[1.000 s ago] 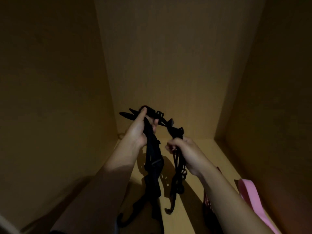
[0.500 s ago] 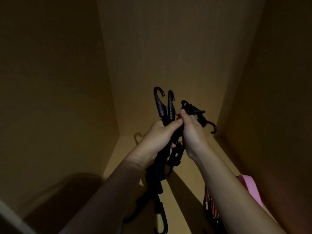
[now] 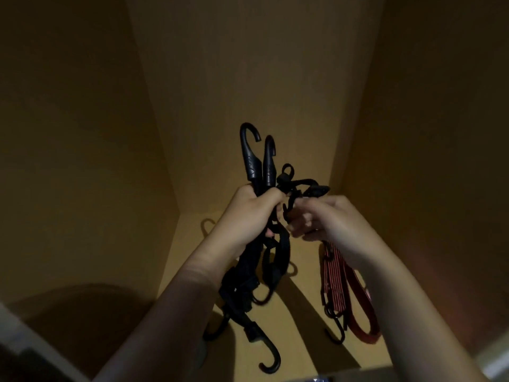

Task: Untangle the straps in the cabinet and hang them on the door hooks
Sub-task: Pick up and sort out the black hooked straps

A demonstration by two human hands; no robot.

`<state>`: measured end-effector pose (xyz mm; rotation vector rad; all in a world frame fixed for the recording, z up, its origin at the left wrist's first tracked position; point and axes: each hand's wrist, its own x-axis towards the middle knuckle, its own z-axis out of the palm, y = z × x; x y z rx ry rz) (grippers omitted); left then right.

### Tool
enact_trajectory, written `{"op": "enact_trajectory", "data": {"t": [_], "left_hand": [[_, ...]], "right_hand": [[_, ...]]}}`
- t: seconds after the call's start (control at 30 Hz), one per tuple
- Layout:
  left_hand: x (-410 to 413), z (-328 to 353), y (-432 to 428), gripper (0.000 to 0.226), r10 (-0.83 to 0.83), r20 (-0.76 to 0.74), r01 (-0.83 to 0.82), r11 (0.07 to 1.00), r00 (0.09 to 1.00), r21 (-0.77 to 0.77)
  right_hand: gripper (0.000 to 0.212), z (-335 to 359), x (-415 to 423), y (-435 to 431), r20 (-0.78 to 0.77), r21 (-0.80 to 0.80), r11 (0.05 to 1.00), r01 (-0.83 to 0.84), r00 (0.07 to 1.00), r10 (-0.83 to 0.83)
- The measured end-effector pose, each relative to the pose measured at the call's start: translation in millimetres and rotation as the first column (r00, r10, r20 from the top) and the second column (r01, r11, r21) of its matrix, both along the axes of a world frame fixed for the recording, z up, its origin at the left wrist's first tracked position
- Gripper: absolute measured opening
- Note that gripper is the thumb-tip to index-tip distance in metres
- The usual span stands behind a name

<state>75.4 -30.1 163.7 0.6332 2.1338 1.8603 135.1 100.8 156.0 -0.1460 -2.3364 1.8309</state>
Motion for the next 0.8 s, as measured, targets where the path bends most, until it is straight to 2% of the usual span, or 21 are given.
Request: {"op": "enact_trajectory", "data": {"t": [0.07,0.13,0.17,0.23,0.33,0.43,0.57,0.8], "left_hand": [[15.6,1.3,-4.8,0.025,-0.050,0.015,0.049,0.998,0.999,0.038],[33.6,4.1,-7.3,0.020,-0.095,0.014,0.094,0.993,0.995,0.064],[43.4,5.3,-7.5,0.019,-0.115,0.006,0.114,0.992,0.993,0.058],[63.1,6.5,-7.9,0.021,-0.133,-0.018,0.134,0.991,0.991,0.013],[96.4,1.6,-11.6,0.026,-0.118,-0.084,0.111,0.991,0.990,-0.075],[138.6,-10.7,-15.6,0.022,-0.135,-0.103,0.122,0.984,0.985,-0.128],[192.5,-33.6,-20.8,0.023,-0.177,-0.046,0.164,0.966,0.983,-0.201],[253.3,-50.3,-35.4,0.021,-0.250,0.095,0.266,0.938,0.964,-0.223]], "right_hand": [[0.018,-3.3,23.2,-0.1,-0.222,0.051,0.980,0.191,0.959,-0.175],[0.022,-1.4,47.9,-5.6,-0.467,0.056,0.930,0.364,0.832,-0.298],[0.022,-0.9,59.4,-8.8,-0.548,0.085,0.906,0.415,0.779,-0.306],[0.024,-2.5,79.6,-14.5,-0.592,0.169,0.857,0.487,0.745,-0.308],[0.039,-8.0,110.2,-20.3,-0.543,0.294,0.802,0.519,0.782,-0.307],[0.034,-15.6,150.2,-30.8,-0.418,0.412,0.815,0.408,0.879,-0.229],[0.026,-34.2,208.7,-40.8,-0.233,0.364,0.873,0.326,0.939,-0.253],[0.022,-51.4,273.0,-51.1,-0.057,0.325,0.915,0.238,0.971,-0.232]]}}
